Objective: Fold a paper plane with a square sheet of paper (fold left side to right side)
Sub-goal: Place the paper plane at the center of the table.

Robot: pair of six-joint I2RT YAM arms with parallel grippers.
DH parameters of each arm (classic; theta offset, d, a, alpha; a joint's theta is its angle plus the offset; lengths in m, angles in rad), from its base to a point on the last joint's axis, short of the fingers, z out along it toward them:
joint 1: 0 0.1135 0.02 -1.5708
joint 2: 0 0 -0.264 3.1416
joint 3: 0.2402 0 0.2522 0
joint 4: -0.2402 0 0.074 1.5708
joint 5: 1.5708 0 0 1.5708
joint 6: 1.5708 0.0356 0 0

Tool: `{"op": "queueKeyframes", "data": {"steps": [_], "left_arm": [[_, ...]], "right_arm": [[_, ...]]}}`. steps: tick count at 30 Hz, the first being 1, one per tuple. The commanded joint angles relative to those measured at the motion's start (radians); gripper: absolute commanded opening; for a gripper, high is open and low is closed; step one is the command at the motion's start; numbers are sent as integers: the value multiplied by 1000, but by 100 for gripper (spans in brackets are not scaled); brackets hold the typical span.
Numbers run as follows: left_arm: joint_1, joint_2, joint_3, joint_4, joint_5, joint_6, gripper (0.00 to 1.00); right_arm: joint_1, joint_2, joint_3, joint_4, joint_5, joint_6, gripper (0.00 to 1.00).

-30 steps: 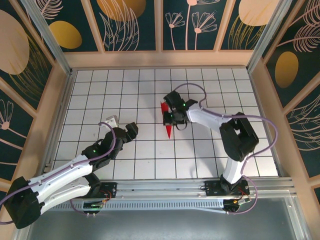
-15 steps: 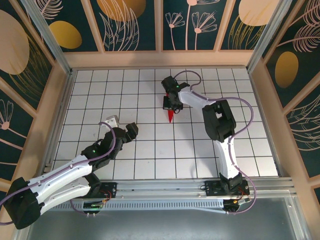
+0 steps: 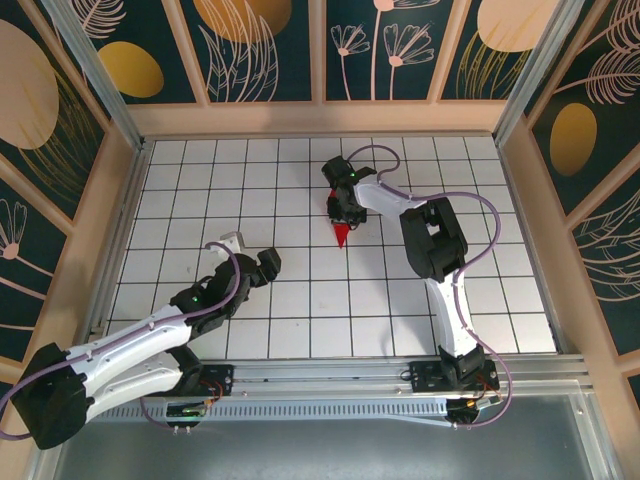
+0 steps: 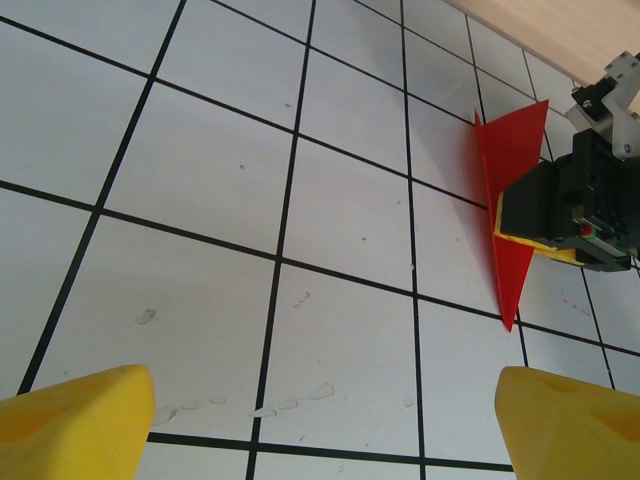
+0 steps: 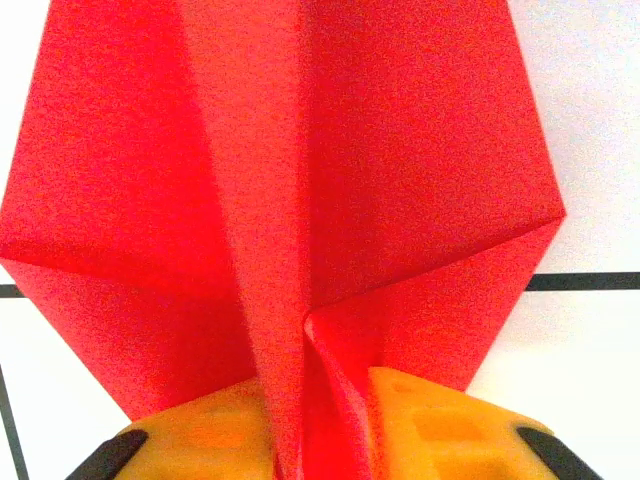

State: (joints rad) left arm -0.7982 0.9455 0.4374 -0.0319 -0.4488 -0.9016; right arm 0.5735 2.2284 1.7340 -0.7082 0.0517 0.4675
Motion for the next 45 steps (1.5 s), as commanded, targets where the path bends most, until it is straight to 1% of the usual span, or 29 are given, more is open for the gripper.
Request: {"op": "queueKeyframes", "data": {"steps": [1,4,8,15,21,29,31,36,42,45], "left_arm": [[4,3,17,26,5,17,88],[5,4,18,25,4,16,88],[5,7,18,26,4,16,88],[5,8,22,21,2,19,88],[5,-5,23,6,-8,20,89],[5,-8,27,-5,-19,23,89],[5,-10,36,-11,-19,25,89],[17,-20,68,-29,-16,38,94],[51,-18,115,-38,7,63,98],[73,-13,135,-46,17,81,99]], "right_arm": [[0,26,5,-16,-8,-4,30],[0,16,6,-12,-16,-5,31],[5,2,26,-33,12,-12,31],[12,30,17,-40,13,-17,36],[24,56,18,-60,51,-27,42],[33,47,35,-83,94,-24,52],[36,38,46,-88,102,-17,53],[39,-15,55,-87,101,0,54],[49,-114,21,-73,96,10,54],[55,-174,-15,-66,97,7,55]]}}
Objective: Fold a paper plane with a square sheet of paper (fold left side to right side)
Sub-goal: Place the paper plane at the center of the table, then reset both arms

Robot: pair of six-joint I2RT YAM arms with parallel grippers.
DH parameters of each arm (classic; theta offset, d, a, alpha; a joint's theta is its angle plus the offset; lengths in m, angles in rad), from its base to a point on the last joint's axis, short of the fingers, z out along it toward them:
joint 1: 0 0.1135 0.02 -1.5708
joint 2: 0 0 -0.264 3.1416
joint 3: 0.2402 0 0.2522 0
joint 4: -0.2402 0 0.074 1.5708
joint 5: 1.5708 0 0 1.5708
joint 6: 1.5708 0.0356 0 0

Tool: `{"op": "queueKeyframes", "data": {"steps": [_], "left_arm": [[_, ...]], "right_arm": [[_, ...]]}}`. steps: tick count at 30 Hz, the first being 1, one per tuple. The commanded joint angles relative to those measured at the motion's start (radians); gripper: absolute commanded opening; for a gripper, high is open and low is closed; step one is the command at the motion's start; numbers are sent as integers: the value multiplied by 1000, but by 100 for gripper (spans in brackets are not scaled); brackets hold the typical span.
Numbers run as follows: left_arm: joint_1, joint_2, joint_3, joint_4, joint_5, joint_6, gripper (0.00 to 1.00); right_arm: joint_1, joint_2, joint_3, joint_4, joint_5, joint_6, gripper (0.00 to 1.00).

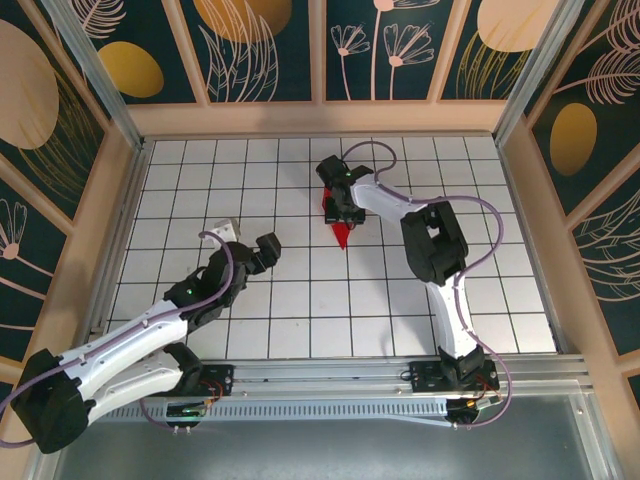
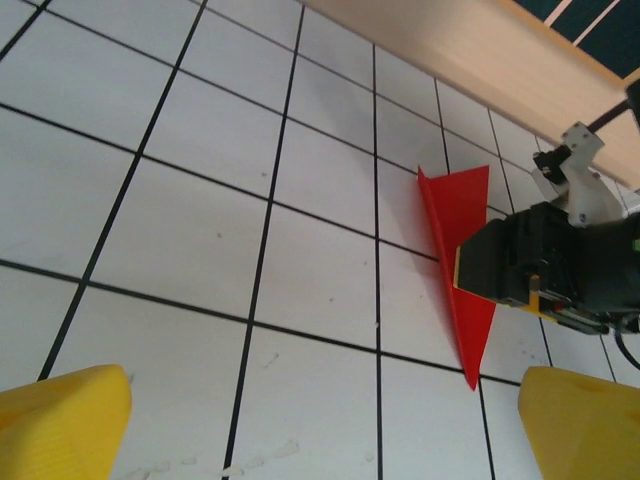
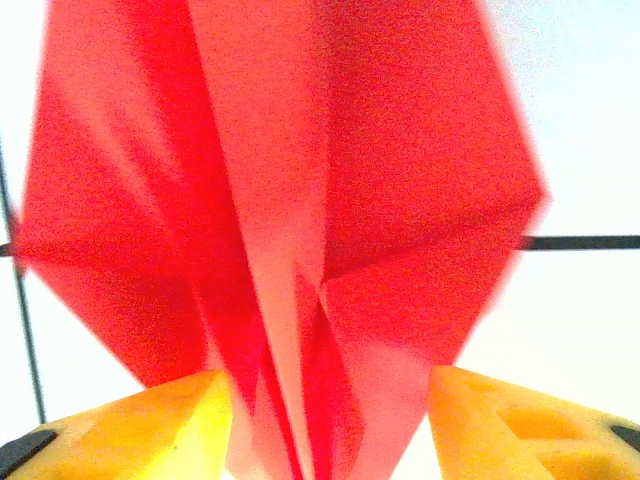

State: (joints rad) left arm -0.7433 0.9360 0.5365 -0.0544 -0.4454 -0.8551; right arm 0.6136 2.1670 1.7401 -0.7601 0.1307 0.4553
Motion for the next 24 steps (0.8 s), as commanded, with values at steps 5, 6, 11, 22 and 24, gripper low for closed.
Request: {"op": "queueKeyframes", "data": {"steps": [5,6,11,22,24], "left_arm": [[99,-9,47,-25,62,63,99],[122,-15,47,-27,67,78,99],[345,-43,60,-53,94,200,99],[565,48,-89,342,-73,525,99],[579,69,-122,414,-103,559,99]], "right_arm": [[16,-278,-154,54,-6,7,62],[14,-315,-190,70,2,4,63],[-59,-575,-429,218,85,-68,71],[-445,-1018,-1050,815,130,-285,99],[-503,-1041,-1181,969,124,-317,99]]}}
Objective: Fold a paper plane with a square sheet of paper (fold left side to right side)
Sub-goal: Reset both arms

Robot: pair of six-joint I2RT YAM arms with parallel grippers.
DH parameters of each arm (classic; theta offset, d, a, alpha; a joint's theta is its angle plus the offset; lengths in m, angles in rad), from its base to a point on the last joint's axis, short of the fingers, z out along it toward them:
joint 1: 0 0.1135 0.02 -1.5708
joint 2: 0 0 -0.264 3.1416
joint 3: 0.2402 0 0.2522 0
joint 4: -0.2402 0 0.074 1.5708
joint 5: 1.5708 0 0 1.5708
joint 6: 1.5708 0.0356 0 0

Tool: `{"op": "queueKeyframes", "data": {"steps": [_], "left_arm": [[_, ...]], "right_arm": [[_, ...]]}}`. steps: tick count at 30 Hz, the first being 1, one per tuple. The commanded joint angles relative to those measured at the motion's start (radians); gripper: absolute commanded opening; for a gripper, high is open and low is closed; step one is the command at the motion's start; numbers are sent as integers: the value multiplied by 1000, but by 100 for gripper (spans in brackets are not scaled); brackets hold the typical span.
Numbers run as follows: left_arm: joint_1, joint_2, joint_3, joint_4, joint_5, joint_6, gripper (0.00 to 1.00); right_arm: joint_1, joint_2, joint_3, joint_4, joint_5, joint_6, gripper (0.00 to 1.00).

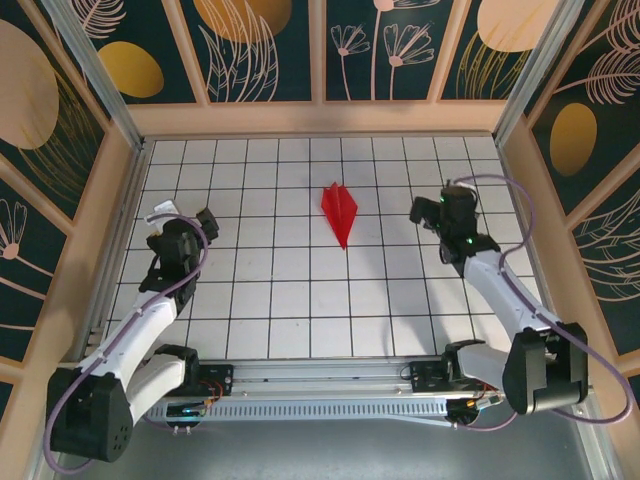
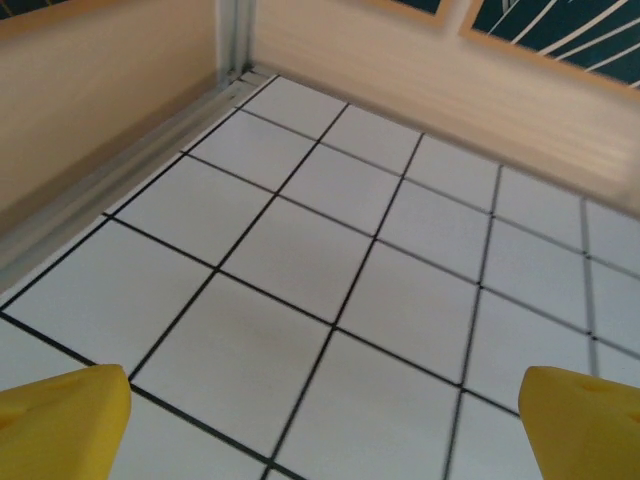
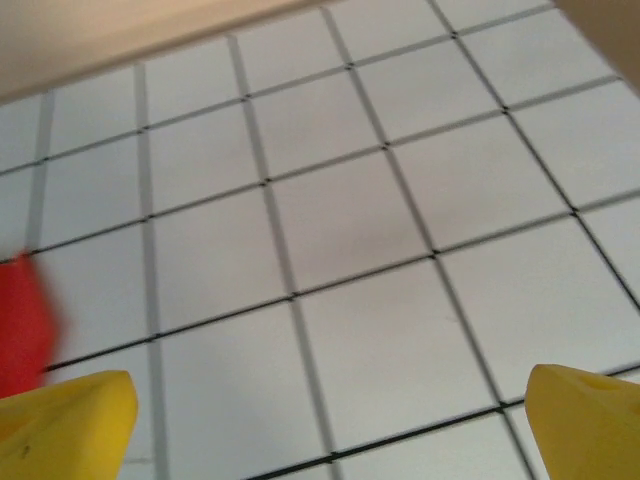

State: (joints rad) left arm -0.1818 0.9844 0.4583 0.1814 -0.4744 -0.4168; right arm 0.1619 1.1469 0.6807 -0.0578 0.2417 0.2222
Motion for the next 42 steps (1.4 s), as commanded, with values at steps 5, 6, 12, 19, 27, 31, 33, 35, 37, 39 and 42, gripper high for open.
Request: {"op": "queueKeyframes", "data": {"steps": [5,6,12,19,27,31,33,35,37,39,42], "left_arm": [[59,80,-146,378,-62,194,99],[63,93,-155,403,-55,206,99],[74,211,-223,655,16,281,99],[84,330,-244,914,190,325,99],[101,419,-253,1060,243,388,99],[117,557,-299,1282,256,382,99],[118,527,-258,1150,247,371,99],[143,540,-227,1114,263,344,99],[162,541,-222,1103,277,329,99],[161,538,-222,1098,278,331,99],[160,538,-224,1102,277,332,99]], "right_arm": [[-115,2,-327,613,-23,-134,99],[-119,16,-355,679,-33,-148,99],[-130,176,-457,1084,-122,-205,99],[-160,427,-502,1483,-220,-243,99],[-209,416,-461,1381,-280,-198,99],[-198,416,-461,1382,-261,-206,99],[-196,415,-461,1382,-259,-206,99],[-194,416,-461,1382,-256,-208,99],[-193,415,-461,1383,-255,-208,99],[-193,416,-461,1383,-257,-208,99],[-193,416,-461,1382,-257,-208,99]]}}
